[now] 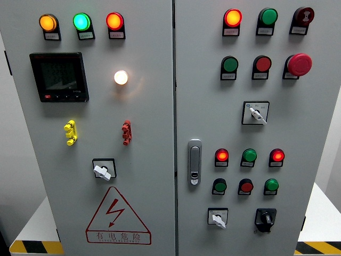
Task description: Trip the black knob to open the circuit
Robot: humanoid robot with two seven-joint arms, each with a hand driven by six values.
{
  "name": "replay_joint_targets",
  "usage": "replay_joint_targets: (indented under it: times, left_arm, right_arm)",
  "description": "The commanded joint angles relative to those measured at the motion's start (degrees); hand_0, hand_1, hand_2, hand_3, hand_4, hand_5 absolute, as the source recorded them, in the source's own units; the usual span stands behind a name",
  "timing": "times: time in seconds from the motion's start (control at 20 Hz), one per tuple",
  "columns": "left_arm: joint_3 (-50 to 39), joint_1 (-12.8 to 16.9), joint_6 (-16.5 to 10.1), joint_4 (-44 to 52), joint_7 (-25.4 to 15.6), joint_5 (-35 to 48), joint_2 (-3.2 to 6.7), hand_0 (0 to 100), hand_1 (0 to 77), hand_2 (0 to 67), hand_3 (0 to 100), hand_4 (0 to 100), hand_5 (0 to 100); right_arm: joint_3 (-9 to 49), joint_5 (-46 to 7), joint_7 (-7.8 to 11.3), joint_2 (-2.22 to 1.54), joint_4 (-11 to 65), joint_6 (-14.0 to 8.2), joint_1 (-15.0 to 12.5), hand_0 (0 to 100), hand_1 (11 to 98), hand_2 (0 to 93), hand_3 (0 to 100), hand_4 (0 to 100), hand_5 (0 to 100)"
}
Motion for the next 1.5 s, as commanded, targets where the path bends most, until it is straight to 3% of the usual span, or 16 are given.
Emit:
replay_joint_targets:
  times: [0.0, 0.25, 0.35, 0.75, 1.0, 1.1, 1.35, 1.45]
  left_arm:
    - [0.0, 0.03, 0.0, 0.0, 0.0, 0.0, 0.04, 0, 0.0, 19.4, 26, 10, 9]
    - [0.0, -0.06, 0.0, 0.0, 0.0, 0.0, 0.04, 0, 0.0, 19.4, 26, 10, 9]
    - [0.0, -0.06, 0.0, 0.0, 0.0, 0.0, 0.04, 0, 0.0, 19.4, 26, 10, 9]
    - [0.0, 0.03, 0.0, 0.0, 0.0, 0.0, 0.04, 0, 0.0, 19.4, 26, 10, 9]
    - [0.0, -0.06, 0.0, 0.0, 0.0, 0.0, 0.04, 0, 0.0, 19.4, 26, 10, 9]
    - [0.0, -0.06, 0.0, 0.0, 0.0, 0.0, -0.05, 0, 0.0, 19.4, 26, 10, 9]
    - [0.0, 0.03, 0.0, 0.0, 0.0, 0.0, 0.04, 0, 0.0, 19.4, 26, 10, 9]
    - [0.0, 0.03, 0.0, 0.0, 0.0, 0.0, 0.04, 0, 0.0, 19.4, 26, 10, 9]
  right_arm:
    - [0.0, -0.07, -0.01, 0.0, 0.01, 0.0, 0.08, 82, 31.8, 0.0, 3, 0, 7]
    - [3.59, -1.21, -0.36, -0.09, 0.01, 0.18, 0.08, 82, 31.9, 0.0, 3, 0, 7]
    - [6.66, -5.14, -1.15, -0.09, 0.01, 0.35, 0.26, 82, 32.0, 0.0, 3, 0, 7]
    - [34.06, -31.85, -5.28, -0.09, 0.36, 1.31, 0.88, 81, 32.4, 0.0, 3, 0, 7]
    - [53.57, -48.99, -7.65, -0.09, -0.25, 6.4, 1.05, 81, 32.5, 0.0, 4, 0, 7]
    - [57.72, -51.39, -7.75, 0.0, -1.3, 8.34, 1.93, 81, 32.6, 0.0, 4, 0, 7]
    - [56.61, -51.05, -6.78, 0.0, -7.01, 9.05, 4.91, 81, 32.7, 0.0, 4, 0, 7]
    - [54.85, -50.61, -6.78, 0.0, -5.88, 8.79, 5.18, 81, 32.6, 0.0, 4, 0, 7]
